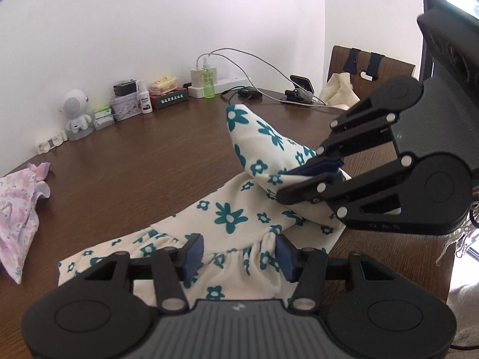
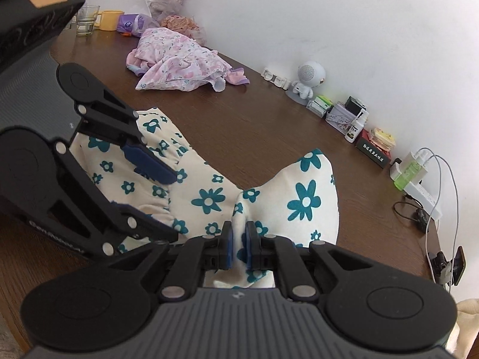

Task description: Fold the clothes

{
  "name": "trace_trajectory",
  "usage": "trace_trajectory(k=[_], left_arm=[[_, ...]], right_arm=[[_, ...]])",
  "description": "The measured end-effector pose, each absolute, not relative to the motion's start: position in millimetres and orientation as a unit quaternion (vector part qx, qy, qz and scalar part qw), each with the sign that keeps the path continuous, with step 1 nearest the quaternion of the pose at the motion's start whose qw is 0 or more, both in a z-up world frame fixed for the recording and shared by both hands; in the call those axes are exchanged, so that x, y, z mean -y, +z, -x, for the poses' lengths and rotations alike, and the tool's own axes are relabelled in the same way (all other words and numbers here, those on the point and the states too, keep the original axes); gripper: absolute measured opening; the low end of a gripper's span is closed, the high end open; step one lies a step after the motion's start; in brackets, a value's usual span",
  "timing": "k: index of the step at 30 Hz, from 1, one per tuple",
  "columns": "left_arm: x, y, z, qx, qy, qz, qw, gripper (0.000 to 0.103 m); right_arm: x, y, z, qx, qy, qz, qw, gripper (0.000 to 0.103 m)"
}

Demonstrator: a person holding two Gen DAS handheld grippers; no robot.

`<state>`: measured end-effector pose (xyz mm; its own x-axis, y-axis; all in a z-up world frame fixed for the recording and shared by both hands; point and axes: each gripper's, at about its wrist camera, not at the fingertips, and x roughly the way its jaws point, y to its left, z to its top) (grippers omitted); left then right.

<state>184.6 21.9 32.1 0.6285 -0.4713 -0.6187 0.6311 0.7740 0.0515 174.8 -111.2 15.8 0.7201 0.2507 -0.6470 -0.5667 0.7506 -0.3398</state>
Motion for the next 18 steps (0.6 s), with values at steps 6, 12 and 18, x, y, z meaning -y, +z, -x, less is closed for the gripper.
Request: trace_trajectory(k=[6, 12, 18], left_arm=[[-35.9, 53.8, -181.7, -0.263, -0.283, -0.105, 0.916, 0.051], [-24.0, 38.7, -193.8, -0.302, -0.284, -0.132, 0.9, 0.049], [-27.1, 20.2, -200.6, -0.333, -0.276, -0.113, 0.895, 0.041]], right_arm=[[105.8, 6.0, -169.5, -0.289, 0.248, 0.27, 0.884, 0.008], [111.8, 19.8, -156.4, -0.244, 0.249, 0.267, 0.898, 0.008], [108.6, 9.3, -164.4, -0.263, 0.286, 0.263, 0.883, 0.008]])
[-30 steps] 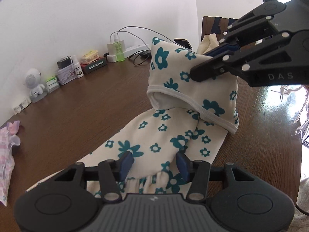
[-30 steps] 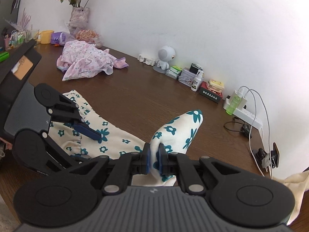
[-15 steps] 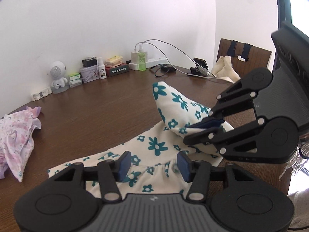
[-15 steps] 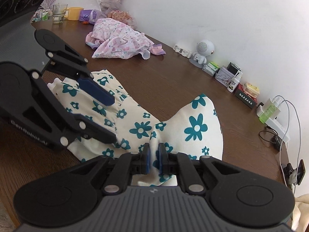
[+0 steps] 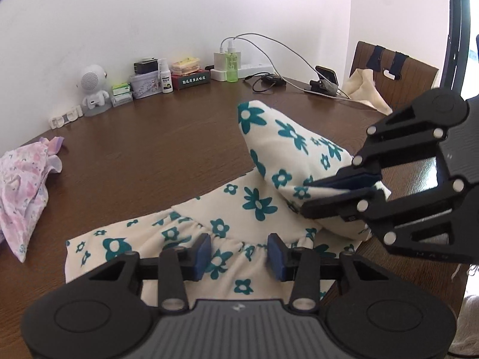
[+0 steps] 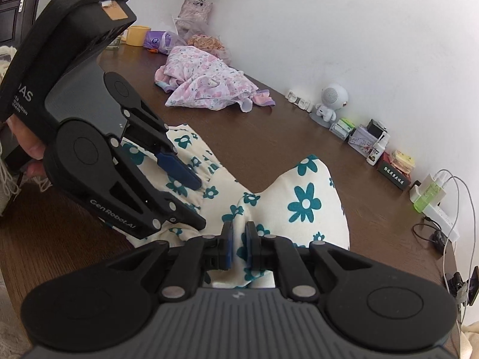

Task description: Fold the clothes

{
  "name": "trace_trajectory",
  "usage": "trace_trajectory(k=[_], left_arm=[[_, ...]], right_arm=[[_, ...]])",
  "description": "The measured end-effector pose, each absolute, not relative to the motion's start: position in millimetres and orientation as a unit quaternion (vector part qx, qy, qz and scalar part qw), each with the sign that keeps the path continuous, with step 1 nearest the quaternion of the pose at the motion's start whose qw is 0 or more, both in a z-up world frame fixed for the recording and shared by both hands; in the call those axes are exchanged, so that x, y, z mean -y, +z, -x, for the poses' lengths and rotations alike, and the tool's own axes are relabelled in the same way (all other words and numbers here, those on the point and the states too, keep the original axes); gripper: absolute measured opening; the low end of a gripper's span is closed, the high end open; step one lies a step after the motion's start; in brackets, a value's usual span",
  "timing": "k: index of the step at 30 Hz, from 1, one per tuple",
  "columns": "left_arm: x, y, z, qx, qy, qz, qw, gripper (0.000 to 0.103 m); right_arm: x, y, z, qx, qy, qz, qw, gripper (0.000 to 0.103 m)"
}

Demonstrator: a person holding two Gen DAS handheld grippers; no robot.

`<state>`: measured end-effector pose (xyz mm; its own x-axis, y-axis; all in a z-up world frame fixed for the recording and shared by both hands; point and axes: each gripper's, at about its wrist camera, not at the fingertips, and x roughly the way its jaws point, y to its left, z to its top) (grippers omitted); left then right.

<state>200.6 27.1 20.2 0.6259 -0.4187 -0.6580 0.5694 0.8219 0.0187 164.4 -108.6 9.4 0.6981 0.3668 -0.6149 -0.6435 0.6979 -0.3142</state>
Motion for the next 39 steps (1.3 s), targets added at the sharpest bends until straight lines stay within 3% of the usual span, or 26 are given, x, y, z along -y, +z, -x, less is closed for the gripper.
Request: trace_trajectory(k=[8, 11, 16, 23, 27, 36, 39], left_arm=[[-17.2, 69.2, -186.4, -0.218, -0.317, -0.107, 0.917, 0.041], [6.5, 79.7, -195.6, -0.187, -0.351, -0.13, 0.908, 0.034], [35.5, 59.8, -228.7, -0.258, -0.338, -0.171, 0.889, 0.021], [13.2, 39.1, -250.6, -0.312, -0.327, -0.117, 0.885, 0.02], [3.9, 33.3, -245.1, -0.306, -0.326, -0.116, 0.887, 0.021], [-7.4, 31.4, -236.1, -0.3, -0.323, -0.102, 0.892, 0.021], [-10.3, 38.1, -230.8, -0.295, -0.321, -0.106, 0.894, 0.026]], right_arm=[[104.6, -7.1, -167.7, -0.268, 0.295, 0.242, 0.885, 0.008], [105.9, -9.7, -166.6, -0.266, 0.294, 0.235, 0.888, 0.008], [107.3, -13.0, -161.8, -0.254, 0.295, 0.233, 0.891, 0.011], [148.8, 5.8, -143.8, -0.262, 0.36, 0.164, 0.88, 0.016], [194.7, 30.3, -140.5, -0.267, 0.345, 0.068, 0.897, 0.036], [219.3, 16.3, -192.8, -0.277, 0.28, 0.02, 0.919, 0.033], [205.7, 2.2, -198.6, -0.299, 0.281, 0.043, 0.911, 0.033]])
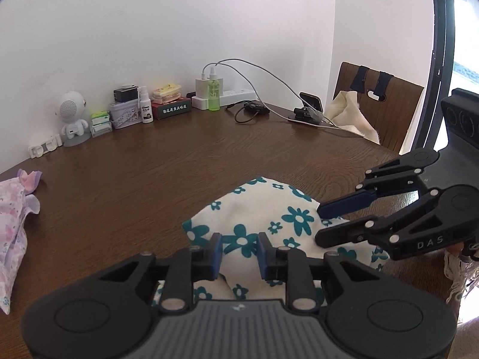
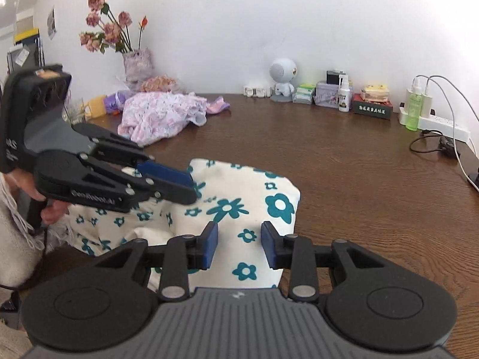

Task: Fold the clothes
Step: 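Release the dress with the left gripper and press the folded bundle flat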

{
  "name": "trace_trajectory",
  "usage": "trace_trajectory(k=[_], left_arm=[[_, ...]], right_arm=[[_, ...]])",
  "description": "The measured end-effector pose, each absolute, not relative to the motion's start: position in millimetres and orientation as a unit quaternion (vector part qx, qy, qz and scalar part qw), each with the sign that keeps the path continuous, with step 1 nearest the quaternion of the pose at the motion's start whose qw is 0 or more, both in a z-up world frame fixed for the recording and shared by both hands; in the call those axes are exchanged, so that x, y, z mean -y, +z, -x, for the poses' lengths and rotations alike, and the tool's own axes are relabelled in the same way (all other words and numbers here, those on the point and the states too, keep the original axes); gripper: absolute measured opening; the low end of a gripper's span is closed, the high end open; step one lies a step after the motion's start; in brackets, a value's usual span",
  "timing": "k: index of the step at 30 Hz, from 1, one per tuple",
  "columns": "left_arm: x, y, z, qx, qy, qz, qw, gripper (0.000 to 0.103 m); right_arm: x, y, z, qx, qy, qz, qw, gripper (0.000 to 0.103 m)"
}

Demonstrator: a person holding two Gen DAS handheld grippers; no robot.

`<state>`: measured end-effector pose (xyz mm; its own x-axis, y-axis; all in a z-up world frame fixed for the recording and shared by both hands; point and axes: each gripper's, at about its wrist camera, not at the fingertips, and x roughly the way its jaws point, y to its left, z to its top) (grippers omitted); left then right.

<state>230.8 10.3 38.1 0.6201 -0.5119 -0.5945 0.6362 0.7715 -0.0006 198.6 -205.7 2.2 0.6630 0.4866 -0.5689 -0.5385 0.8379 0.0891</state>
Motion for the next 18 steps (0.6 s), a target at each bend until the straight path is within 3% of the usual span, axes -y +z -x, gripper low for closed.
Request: trace_trajectory(k=[6, 12, 18], left_arm=[[0.4, 54.4, -207.3, -0.256, -0.364, -0.143, 0.884, 0.052], [18.8, 26.3, -200.2, -0.28, -0.356, -0.256, 0.854, 0.054], [8.3, 21.0, -207.0, -0.29, -0.368, -0.231, 0.853, 0.056]], right_arm=[[188.0, -9.6, -191.8, -0.303, 0.279, 0.08, 0.908, 0.033], [186.6, -6.5, -188.5, -0.299, 0.275, 0.083, 0.91, 0.033], [238.2, 0.3, -203.0, -0.327, 0.276, -0.087, 0.899, 0.049]])
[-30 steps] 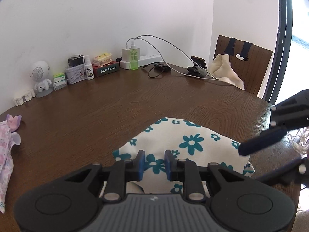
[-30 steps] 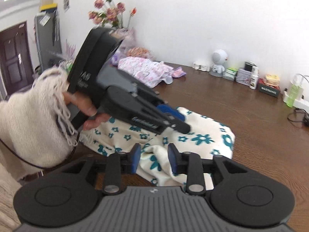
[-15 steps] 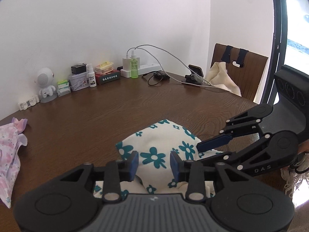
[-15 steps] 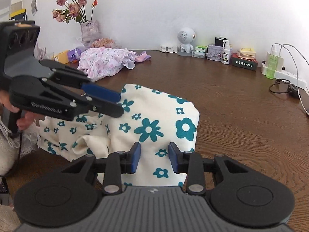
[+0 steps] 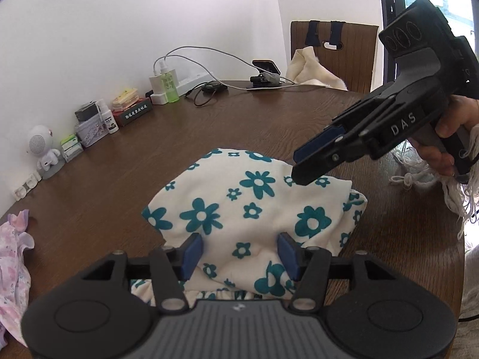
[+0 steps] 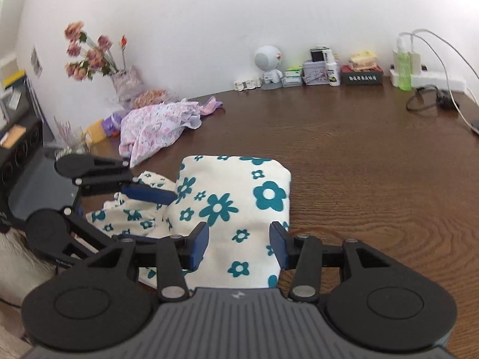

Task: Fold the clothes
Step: 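Release the dress with the left gripper and press the folded bundle flat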

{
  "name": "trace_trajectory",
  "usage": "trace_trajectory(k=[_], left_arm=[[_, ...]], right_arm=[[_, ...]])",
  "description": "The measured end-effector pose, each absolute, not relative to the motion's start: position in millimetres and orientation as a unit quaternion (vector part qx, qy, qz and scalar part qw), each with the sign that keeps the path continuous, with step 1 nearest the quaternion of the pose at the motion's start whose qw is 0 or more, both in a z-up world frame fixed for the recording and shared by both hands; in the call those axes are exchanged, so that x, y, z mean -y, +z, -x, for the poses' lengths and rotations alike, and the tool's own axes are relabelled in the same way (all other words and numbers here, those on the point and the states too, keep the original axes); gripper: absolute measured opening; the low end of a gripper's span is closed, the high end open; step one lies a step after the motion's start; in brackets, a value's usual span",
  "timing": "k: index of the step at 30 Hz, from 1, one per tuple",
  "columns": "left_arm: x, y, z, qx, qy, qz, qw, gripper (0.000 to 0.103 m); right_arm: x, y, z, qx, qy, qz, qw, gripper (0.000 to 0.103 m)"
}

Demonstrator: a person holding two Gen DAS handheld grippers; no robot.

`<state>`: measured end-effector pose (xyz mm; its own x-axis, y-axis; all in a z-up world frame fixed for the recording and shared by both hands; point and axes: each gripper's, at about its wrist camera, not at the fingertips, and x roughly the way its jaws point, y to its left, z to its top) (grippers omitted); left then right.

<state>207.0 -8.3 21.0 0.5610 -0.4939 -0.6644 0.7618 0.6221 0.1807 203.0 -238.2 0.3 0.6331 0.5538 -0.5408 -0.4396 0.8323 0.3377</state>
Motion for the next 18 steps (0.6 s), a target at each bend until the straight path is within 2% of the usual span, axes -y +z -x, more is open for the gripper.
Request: trace_trajectory(k=[5, 12, 14, 16, 18], left_arm=[[3.5, 20.2, -209.7, -0.296, -0.373, -0.216, 0.853, 0.057], [-5.2, 16.8, -212.0, -0.301, -0.377, -0.185, 0.857, 0.058], [-8.1, 14.8, -212.1, -0.302, -0.377, -0.172, 0.859, 0.059], [-10.6, 13.1, -213.0, -0.304, -0.377, -0.161, 0.86, 0.059], [-12.5, 12.3, -214.5, -0.308, -0.376, -0.151, 0.861, 0.059]], right_arm=[[267.1, -21.4, -216.6, -0.369, 0.269, -0.182, 0.871, 0.05], [268.8, -34.0, -227.4, -0.381, 0.295, -0.239, 0.843, 0.05], [270.2, -38.7, -229.7, -0.38, 0.3, -0.26, 0.836, 0.047], [271.9, -44.9, -231.2, -0.381, 0.3, -0.286, 0.827, 0.034], [272.4, -50.4, -231.5, -0.384, 0.3, -0.304, 0.819, 0.027]])
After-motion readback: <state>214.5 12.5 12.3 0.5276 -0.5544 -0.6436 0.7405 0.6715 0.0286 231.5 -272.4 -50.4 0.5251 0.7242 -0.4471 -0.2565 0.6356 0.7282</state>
